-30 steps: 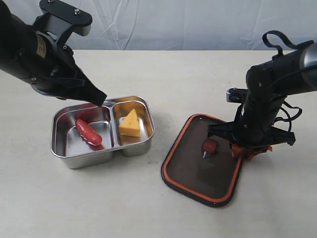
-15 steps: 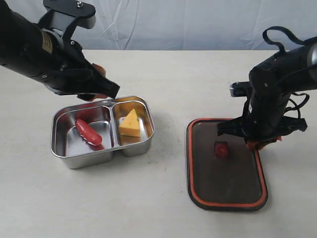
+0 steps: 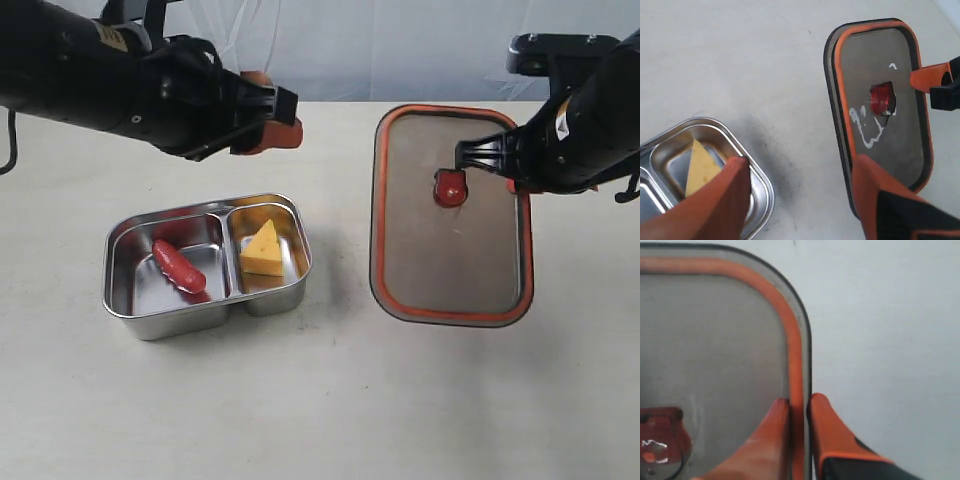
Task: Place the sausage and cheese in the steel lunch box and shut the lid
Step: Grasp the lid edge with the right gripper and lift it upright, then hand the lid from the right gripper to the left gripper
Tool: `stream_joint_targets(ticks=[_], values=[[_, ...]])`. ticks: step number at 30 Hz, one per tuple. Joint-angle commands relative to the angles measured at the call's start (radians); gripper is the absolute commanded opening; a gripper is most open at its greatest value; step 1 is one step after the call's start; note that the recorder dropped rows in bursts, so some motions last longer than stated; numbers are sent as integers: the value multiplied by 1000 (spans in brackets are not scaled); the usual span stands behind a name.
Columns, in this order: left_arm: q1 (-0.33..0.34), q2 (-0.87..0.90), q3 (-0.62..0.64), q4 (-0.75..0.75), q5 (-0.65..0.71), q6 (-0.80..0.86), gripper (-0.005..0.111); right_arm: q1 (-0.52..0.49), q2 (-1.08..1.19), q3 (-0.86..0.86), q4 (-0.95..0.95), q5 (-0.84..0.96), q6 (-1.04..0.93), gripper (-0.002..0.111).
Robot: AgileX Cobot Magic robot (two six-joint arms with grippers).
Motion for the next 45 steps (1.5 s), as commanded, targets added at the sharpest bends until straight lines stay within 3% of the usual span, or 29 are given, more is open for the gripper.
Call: stream_joint_targets(ticks=[1,5,10,17,37,39,44,45], values=[[47,-9,1,-201,26,147,57,-6,-31,1,72,-87,6,0],[90,-9,1,-392,106,329,57,-6,-31,1,155,-174,-11,0],[115,-9,1,-473,159,445,57,-6,-31,1,279,-238,-103,0],[115,-9,1,-468,172,498,57,-3,-31,1,483,-269,-279,0],[115,-9,1,-419,170,511,57,-3,-60,1,1332,-155,-1111,0],[115,-9,1,-421,176,511,50,-3,-67,1,1396,-137,-1181,0],[115,-9,1,-421,179,511,2,-3,-67,1,1434,-97,-1223,0],[115,-9,1,-419,179,513,1,-3,-67,1,1434,-92,-1225,0]])
